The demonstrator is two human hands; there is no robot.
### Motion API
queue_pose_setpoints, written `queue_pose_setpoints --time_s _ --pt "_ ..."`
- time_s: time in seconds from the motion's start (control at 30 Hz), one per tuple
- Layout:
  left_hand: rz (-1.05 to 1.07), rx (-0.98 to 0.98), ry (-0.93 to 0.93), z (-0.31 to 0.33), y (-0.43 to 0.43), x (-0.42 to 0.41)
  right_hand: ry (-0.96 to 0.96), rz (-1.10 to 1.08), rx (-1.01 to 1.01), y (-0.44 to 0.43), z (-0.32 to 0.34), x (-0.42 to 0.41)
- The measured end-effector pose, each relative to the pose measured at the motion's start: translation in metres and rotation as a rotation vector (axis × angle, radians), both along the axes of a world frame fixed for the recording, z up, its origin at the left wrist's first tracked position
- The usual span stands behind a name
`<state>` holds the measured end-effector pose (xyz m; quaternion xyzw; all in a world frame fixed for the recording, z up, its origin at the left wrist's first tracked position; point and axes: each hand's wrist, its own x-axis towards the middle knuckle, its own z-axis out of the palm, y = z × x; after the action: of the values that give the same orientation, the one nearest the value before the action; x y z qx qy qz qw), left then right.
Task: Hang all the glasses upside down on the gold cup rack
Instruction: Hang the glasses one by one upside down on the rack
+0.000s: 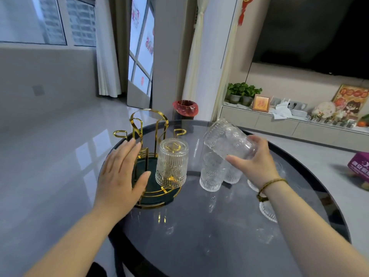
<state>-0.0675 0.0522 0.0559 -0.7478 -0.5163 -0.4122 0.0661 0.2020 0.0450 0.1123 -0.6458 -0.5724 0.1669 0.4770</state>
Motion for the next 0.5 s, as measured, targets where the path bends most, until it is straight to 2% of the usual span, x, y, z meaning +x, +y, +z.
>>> queue_pose_setpoints --time_s 0.17,0.5 --pt "-0.048 -0.096 0.126 0.01 0.022 0.004 -0.125 0.041 -0.022 0.028 0.03 -0.001" --pt "-0.072 -0.112 0.015 0.012 0.025 0.003 -0.323 0.198 -0.084 0.092 0.065 -0.027"
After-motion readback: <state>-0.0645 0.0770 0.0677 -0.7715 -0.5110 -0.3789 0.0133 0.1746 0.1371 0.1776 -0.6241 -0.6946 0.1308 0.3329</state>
